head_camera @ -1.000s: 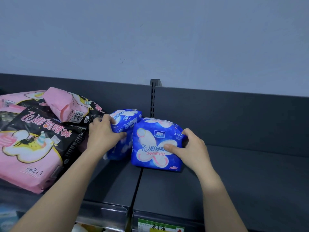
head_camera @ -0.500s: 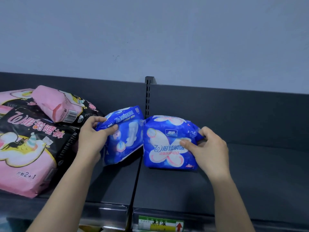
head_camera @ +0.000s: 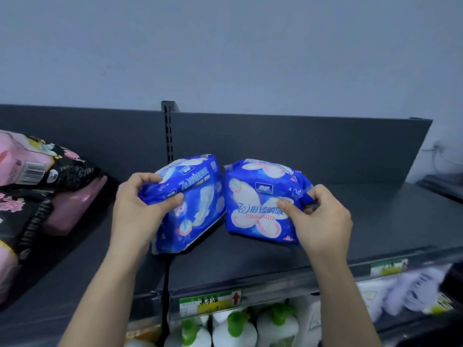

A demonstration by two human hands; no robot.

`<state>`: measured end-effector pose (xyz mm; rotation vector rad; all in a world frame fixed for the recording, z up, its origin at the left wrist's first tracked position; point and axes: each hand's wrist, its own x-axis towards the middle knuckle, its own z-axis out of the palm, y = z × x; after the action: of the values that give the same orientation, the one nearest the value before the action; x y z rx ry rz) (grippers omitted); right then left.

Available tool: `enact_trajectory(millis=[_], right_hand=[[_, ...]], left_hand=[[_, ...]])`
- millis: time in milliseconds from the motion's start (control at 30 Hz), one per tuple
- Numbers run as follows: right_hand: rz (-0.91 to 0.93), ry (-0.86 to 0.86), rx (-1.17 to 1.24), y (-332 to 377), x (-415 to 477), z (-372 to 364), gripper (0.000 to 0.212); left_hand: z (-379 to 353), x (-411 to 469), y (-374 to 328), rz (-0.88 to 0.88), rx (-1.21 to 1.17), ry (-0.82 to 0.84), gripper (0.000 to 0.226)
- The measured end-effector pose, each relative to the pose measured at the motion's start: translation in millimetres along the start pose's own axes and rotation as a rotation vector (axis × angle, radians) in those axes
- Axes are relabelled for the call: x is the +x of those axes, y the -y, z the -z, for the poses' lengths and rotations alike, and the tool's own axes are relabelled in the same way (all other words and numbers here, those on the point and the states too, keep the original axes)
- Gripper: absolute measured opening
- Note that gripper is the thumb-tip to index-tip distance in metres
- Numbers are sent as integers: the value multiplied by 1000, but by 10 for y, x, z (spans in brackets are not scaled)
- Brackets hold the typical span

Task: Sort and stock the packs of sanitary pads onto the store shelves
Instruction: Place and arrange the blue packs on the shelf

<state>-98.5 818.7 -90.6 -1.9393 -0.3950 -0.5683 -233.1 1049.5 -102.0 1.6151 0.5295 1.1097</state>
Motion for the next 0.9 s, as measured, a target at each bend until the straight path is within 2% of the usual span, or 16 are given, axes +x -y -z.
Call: enact_trajectory(millis=[100, 200, 233, 300, 367, 400, 467, 533, 567, 633, 700, 767, 833, 900], right_hand=[[-18, -20, -42, -42, -25, 93, 46], [-29, -21, -63, -80, -27, 176, 45], [-28, -19, -66, -91, -31, 200, 46], [-23, -1, -73, -116, -41, 231, 45], [-18, 32, -77, -139, -49, 248, 43], [-16, 47, -82, -144, -53, 256, 44], [-9, 63, -97, -158, -49, 296, 45], [-2, 71, -108, -189, -32, 360, 45], [1, 76, -111, -214, -23, 394, 45], [-3, 93, -103, -264, -26, 463, 45], [-8, 107, -86, -325, -57, 515, 44], [-1, 115, -78, -381, -91, 540, 40], [17, 125, -62, -418, -99, 565, 33], [27, 139, -47, -445, -92, 585, 28]], left_hand=[[-174, -254, -93, -83, 209, 130, 56], [-247, -324, -210, -119, -77, 166, 33], [-249, -282, -200, -129, -69, 130, 31], [-248, -183, -161, -75, 169, 135, 52], [-291, -192, -166, 72, 113, 336, 84], [-340, -228, -187, 110, 19, 430, 84], [-436, -301, -238, 108, 13, 448, 60], [-540, -308, -271, 107, 63, 328, 31], [-570, -298, -290, 109, 83, 256, 23], [-610, -233, -271, 139, 25, 206, 38], [-602, -235, -252, 254, -134, 290, 61], [-576, -278, -240, 325, -170, 359, 71], [-585, -328, -251, 322, -121, 388, 60], [-630, -422, -287, 265, -94, 353, 28]])
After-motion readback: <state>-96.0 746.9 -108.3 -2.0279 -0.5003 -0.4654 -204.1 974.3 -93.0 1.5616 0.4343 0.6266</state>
